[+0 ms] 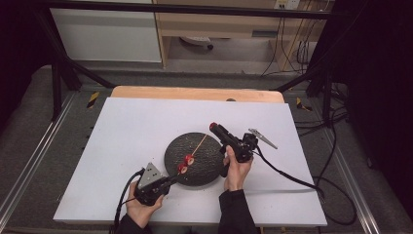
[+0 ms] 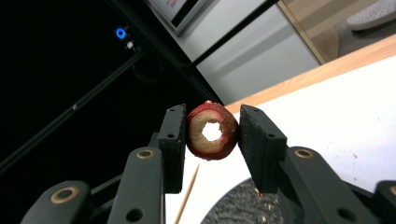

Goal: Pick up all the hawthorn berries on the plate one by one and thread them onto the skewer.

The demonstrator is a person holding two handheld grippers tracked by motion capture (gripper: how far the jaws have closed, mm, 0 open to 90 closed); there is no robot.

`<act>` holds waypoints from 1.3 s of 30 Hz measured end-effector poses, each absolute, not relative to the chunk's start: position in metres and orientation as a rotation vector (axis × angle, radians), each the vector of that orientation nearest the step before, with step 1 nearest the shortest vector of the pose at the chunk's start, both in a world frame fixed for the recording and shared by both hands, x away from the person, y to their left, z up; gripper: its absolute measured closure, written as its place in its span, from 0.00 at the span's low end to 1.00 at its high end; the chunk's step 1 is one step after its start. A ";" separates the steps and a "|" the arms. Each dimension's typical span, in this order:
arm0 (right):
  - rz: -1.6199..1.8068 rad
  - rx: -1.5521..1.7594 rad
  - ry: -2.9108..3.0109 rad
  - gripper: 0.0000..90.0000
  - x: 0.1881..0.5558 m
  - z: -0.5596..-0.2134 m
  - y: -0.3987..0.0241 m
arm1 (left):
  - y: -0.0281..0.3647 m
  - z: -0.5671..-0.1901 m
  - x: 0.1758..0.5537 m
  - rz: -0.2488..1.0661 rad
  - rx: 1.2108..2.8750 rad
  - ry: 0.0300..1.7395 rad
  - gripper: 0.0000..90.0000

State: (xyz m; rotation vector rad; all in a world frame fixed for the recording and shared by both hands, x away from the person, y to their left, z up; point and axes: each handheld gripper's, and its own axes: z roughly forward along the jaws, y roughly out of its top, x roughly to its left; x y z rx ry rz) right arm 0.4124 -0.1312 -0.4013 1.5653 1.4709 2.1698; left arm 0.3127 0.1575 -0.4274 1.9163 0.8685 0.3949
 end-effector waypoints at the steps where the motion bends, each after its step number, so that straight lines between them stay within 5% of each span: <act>1: 2.176 1.572 1.458 0.70 0.413 -0.401 -0.131 | 0.156 -0.428 0.313 0.395 1.916 0.867 0.98; 39: 2.250 1.580 1.368 0.70 0.411 -0.411 -0.124 | 0.119 -0.422 0.318 0.401 1.795 0.951 0.98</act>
